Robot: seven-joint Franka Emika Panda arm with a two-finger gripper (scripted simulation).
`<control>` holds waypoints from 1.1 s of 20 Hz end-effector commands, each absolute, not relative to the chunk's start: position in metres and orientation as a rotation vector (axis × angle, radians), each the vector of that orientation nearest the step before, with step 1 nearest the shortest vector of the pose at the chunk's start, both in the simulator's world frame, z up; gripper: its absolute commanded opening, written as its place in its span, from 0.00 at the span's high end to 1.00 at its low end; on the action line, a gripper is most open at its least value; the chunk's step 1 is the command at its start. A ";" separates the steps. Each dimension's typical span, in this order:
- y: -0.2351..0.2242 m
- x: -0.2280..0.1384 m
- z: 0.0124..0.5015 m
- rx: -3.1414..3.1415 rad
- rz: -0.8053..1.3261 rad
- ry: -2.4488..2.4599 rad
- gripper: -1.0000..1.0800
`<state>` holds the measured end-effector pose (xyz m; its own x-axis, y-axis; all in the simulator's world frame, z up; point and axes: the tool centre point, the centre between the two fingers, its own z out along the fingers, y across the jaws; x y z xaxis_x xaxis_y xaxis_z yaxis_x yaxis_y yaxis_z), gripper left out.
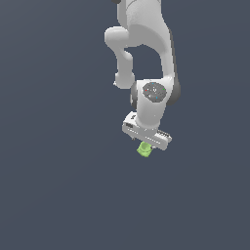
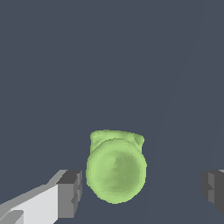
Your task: Pick up the object and move it to a goal position.
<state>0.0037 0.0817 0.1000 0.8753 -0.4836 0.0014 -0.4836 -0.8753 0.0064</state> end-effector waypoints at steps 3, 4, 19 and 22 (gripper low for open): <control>0.093 0.003 0.094 3.017 0.000 -0.866 0.04; 0.094 0.003 0.093 3.014 0.000 -0.879 0.04; 0.100 0.002 0.071 3.005 0.000 -0.915 0.04; 0.100 0.002 0.054 3.004 0.000 -0.918 0.04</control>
